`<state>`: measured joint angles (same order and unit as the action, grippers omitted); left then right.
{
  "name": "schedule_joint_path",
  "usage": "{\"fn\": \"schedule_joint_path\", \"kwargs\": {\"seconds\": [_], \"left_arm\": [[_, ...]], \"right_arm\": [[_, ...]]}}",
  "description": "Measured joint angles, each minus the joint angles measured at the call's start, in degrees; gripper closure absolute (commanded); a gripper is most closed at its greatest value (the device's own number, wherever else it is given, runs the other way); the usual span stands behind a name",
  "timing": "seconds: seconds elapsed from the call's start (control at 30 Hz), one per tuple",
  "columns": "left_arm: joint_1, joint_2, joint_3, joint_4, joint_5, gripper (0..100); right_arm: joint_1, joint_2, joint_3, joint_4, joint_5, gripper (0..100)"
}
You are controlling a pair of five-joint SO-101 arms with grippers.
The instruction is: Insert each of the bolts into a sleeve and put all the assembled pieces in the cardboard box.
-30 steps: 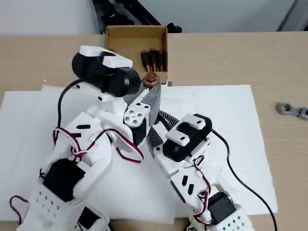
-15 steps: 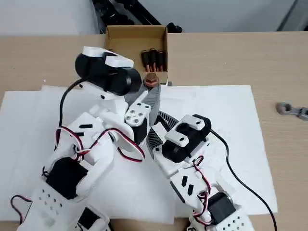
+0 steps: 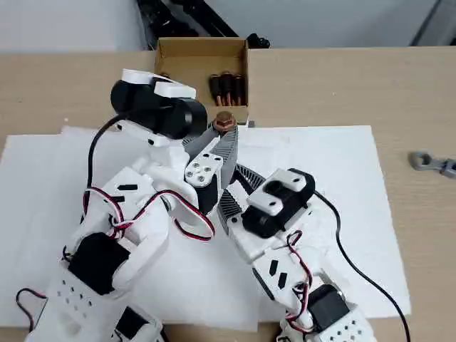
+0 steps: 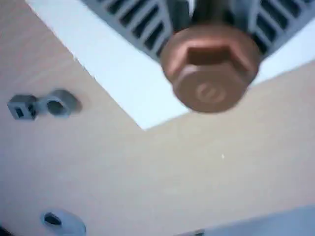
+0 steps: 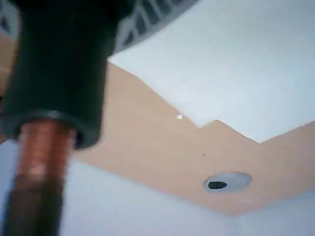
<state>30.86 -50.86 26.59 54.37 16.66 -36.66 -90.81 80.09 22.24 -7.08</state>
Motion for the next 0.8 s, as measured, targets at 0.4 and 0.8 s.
{"fn": "schedule_joint_path", "kwargs": {"seconds": [0.4, 0.8], "left_arm": [[0.18, 0.0, -4.66, 10.55, 4.66, 82], [-13.01, 0.0, -12.04, 16.79, -7.38, 99]], "right_arm": [[0.88, 0.0, -1.23, 3.96, -0.97, 99.5], [5.36, 11.78, -14.77, 3.34, -4.22, 99.5]]}}
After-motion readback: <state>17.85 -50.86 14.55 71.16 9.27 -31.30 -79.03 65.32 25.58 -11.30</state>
